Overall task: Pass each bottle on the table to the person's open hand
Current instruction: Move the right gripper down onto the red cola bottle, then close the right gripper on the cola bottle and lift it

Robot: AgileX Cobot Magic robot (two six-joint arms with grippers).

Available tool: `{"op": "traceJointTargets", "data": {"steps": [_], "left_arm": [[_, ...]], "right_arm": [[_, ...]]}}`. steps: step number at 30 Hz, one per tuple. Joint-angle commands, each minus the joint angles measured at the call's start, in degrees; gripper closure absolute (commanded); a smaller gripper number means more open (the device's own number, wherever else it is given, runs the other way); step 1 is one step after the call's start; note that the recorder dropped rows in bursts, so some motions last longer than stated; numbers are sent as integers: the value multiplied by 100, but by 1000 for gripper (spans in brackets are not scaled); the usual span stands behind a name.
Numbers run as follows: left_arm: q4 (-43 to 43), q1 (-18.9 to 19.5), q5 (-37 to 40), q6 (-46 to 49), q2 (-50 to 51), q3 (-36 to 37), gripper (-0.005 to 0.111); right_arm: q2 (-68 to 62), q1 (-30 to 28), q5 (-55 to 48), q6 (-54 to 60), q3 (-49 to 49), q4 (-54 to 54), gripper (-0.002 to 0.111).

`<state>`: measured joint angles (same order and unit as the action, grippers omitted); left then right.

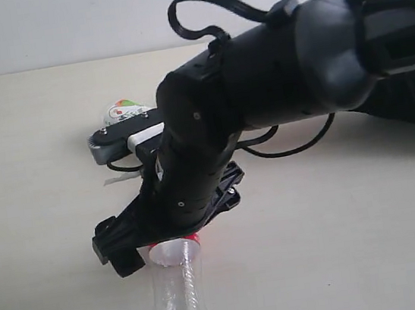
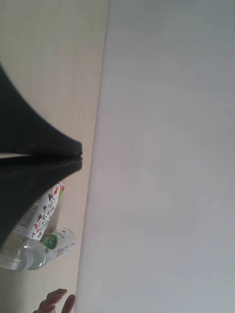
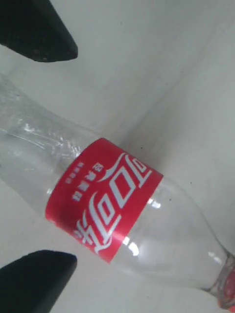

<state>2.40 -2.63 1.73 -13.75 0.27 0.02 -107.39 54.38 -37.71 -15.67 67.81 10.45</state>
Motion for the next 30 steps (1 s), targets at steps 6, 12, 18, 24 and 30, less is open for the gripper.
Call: {"op": "traceJointTargets", "data": {"steps": [6, 12, 18, 24, 30], "left_arm": [[-22, -30, -16, 11, -27, -2, 107], [-22, -30, -16, 11, -27, -2, 107], [-22, -30, -16, 11, -27, -2, 107], [-22, -30, -16, 11, -27, -2, 107], [-22, -30, -16, 11, -27, -2, 107]], "right_arm": [[-793, 19, 50, -53, 175, -312, 17], [-817, 19, -864, -6, 297, -403, 81], [-542, 19, -1767, 252, 656, -508, 108], [454, 19, -1962, 360, 656, -581, 108], [1764, -340, -2360, 143, 656, -1305, 108]]}}
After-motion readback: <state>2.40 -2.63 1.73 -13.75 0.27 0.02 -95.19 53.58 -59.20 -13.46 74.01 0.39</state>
